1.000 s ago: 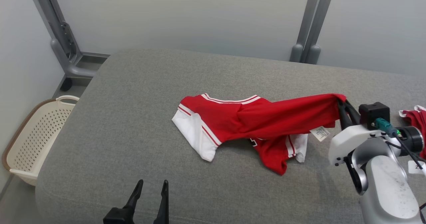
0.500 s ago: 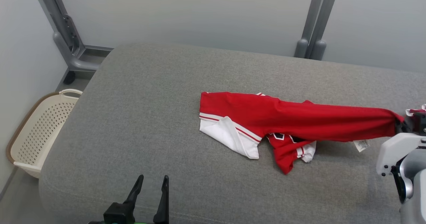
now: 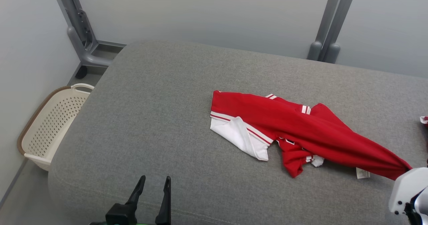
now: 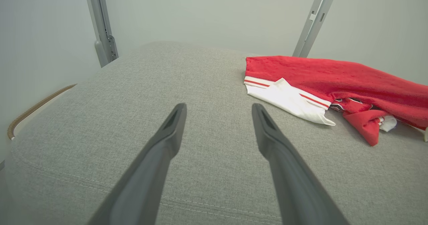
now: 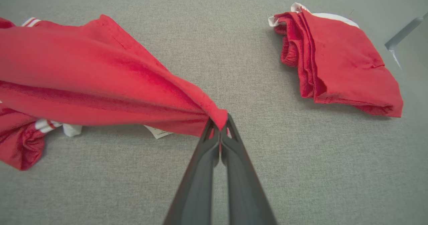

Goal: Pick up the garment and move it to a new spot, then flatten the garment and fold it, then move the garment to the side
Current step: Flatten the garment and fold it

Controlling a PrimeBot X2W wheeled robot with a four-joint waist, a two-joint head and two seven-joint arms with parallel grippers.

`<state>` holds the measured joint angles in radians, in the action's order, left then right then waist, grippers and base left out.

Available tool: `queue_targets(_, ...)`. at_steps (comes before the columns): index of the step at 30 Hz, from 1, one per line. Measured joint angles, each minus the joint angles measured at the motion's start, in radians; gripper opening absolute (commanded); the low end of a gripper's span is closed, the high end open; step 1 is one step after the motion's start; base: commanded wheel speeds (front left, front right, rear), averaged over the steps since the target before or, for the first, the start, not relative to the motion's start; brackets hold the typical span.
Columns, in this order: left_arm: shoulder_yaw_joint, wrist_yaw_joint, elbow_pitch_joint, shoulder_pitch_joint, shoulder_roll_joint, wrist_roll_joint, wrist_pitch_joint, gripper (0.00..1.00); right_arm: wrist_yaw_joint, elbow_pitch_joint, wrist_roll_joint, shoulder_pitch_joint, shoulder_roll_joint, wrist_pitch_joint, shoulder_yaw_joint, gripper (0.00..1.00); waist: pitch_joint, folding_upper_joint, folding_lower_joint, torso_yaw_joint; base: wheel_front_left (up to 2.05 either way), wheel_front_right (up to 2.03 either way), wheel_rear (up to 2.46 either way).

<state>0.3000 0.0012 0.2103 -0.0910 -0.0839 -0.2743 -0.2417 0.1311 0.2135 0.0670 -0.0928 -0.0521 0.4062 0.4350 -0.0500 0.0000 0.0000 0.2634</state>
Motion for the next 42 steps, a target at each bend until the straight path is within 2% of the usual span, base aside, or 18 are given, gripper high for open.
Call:
queue_targets(5, -0.005, 0.009, 0.0, -0.002, -0.004, -0.007, -0.001, 1.0, 0.0, -0.082, -0.006, 0.056, 0.002, 0.068, 0.026, 0.0, 0.002, 0.0, 0.0, -0.01, 0.0, 0.0, 0.0)
queue_targets(6, -0.006, 0.01, 0.0, -0.002, -0.005, -0.007, -0.001, 1.0, 0.0, -0.079, -0.006, 0.053, 0.002, 0.069, 0.022, 0.12, 0.003, 0.0, 0.0, -0.016, 0.0, 0.0, 0.0)
queue_targets(7, -0.004, 0.01, 0.0, -0.002, -0.006, -0.007, -0.001, 1.0, 0.0, -0.069, -0.01, 0.045, 0.002, 0.069, 0.019, 1.0, 0.005, 0.0, 0.0, -0.022, 0.0, 0.0, 0.0)
queue_targets(19, 0.013, 0.009, 0.012, 0.023, -0.007, -0.007, -0.002, 1.0, 0.0, 0.159, -0.014, -0.153, 0.003, -0.042, 0.084, 1.0, 0.007, 0.0, 0.0, -0.053, 0.0, 0.0, 0.0)
queue_targets(25, 0.007, 0.019, 0.013, 0.016, -0.012, -0.017, -0.006, 1.0, 0.0, 0.155, 0.006, -0.159, 0.002, -0.112, 0.122, 1.0, -0.015, 0.0, 0.0, -0.073, 0.0, 0.0, 0.0)
queue_targets(32, 0.002, 0.027, 0.012, 0.004, -0.016, -0.024, -0.008, 1.0, 0.0, 0.079, -0.069, -0.097, 0.003, -0.188, 0.039, 1.0, -0.038, 0.0, 0.0, -0.103, 0.0, 0.0, 0.0)
queue_targets(38, -0.006, 0.039, 0.014, -0.001, -0.018, -0.031, -0.012, 1.0, 0.0, -0.017, -0.171, 0.001, 0.002, -0.335, -0.093, 1.0, -0.052, 0.0, 0.0, -0.138, 0.0, 0.0, 0.0)
queue_targets(42, -0.011, 0.044, 0.021, -0.002, -0.02, -0.035, -0.014, 1.0, 0.0, -0.055, -0.19, 0.074, 0.003, -0.45, -0.188, 1.0, -0.06, 0.0, 0.0, -0.159, 0.0, 0.0, 0.0)
